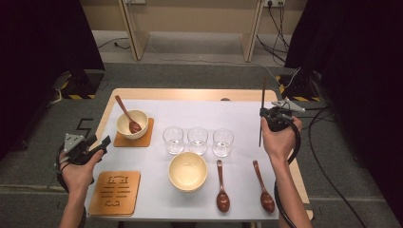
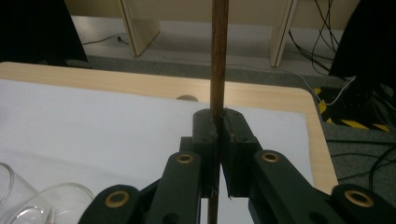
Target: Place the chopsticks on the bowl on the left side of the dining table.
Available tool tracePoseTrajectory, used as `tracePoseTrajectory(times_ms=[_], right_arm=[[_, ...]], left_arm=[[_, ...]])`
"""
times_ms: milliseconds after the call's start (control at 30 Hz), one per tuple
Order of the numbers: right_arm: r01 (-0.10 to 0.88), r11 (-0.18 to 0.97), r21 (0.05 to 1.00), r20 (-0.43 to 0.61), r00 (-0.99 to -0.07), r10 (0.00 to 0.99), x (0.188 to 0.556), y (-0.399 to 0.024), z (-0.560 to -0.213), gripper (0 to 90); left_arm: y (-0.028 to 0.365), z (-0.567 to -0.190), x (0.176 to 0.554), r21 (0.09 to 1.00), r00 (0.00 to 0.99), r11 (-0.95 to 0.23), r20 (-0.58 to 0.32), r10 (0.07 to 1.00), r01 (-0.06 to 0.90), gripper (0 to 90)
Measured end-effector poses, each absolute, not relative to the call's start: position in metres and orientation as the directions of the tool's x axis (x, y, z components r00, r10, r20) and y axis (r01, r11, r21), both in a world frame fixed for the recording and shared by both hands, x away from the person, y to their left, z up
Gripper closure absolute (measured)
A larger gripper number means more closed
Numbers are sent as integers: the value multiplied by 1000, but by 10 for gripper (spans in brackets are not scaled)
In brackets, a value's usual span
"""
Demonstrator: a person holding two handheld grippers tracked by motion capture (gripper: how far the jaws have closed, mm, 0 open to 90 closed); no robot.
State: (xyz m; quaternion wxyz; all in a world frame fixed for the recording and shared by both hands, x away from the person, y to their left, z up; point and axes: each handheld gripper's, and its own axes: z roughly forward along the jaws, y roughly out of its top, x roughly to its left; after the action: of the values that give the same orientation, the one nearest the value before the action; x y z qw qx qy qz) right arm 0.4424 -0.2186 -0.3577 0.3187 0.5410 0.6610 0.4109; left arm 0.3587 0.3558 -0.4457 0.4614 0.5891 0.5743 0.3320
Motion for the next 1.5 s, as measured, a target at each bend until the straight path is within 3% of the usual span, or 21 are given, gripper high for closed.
tracePoseTrajectory(times_ms=[1500], right_arm=[[336,31,941,54,-240,969,468,-184,-361,851]], left_arm=[[357,-446,358,926,116,82,-133,984,370,424]])
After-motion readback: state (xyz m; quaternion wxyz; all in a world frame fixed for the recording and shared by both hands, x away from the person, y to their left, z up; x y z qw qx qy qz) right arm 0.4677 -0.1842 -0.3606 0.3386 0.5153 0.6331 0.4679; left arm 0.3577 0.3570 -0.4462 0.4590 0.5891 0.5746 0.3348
